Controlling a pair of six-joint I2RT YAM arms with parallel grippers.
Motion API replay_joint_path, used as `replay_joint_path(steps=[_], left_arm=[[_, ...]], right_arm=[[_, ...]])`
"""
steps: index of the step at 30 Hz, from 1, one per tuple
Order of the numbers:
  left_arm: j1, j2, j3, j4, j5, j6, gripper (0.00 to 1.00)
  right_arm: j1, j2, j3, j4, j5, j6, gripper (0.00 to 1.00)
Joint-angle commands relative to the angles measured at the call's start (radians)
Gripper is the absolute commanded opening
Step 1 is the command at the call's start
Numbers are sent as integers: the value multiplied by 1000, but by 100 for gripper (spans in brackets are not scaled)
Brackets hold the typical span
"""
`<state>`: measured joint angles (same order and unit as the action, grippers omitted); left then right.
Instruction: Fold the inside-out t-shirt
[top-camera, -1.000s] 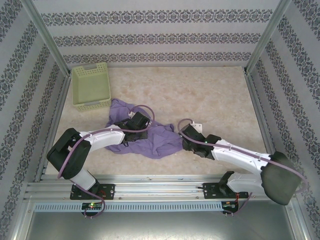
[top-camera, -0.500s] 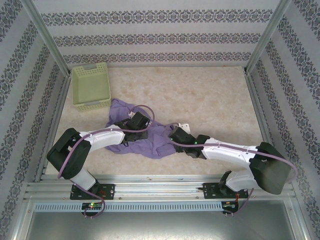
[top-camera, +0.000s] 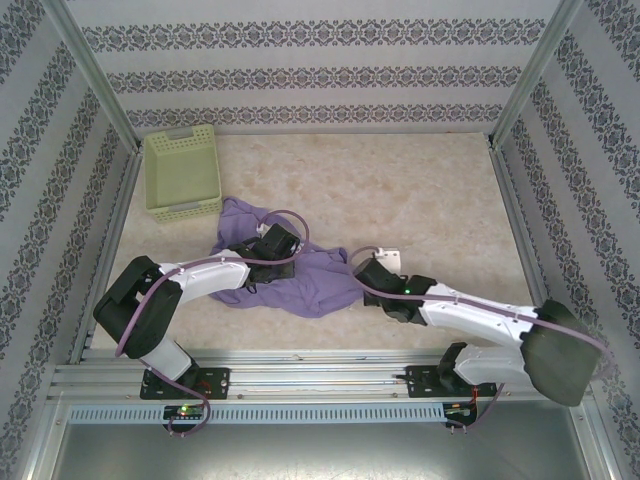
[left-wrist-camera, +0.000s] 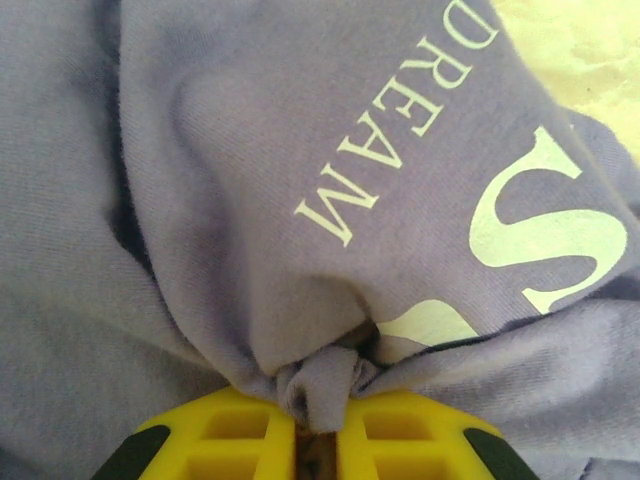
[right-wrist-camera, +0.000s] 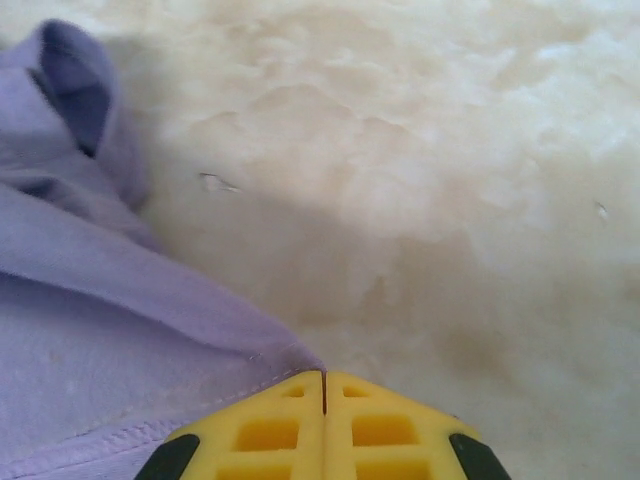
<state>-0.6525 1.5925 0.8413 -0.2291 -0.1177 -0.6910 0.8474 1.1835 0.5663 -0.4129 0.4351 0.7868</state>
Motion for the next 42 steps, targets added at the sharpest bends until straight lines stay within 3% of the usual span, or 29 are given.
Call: replay_joint_path(steps=[1,5,10,12,15,17,20,28,34,42], left_arm=[[14,11,-5,-45,-37,-21,13],[14,14,-2,-34,-21,-15,13],[7,18,8,-10,36,3,13],[-3,14,13,-4,50,10,13],[-13,7,16,-4,52,8,13],[-14,3,13,-6,46,2,14],[-15,-1,11,-11,33,0,13],[-15,-6,8,-8,26,-4,14],[-15,-11,-2,-10,23,-4,14],[-15,-14,-8,-7,22,-2,14]], right_arm=[[-77,-86,-87,28,-64,40,0],[-176,-161,-138,83,-160,31,0],[-194,-173,-103,81,-185,-25,0],[-183,-160,-78,36,-164,-29,17],[-95,-168,-32,-52,-61,-23,37],[-8,-186,-15,-64,-28,-2,40],[95,-195,-52,70,-112,52,43],[265,32,-40,379,-169,114,44],[287,225,32,476,-192,119,43],[287,284,72,485,-174,86,36]])
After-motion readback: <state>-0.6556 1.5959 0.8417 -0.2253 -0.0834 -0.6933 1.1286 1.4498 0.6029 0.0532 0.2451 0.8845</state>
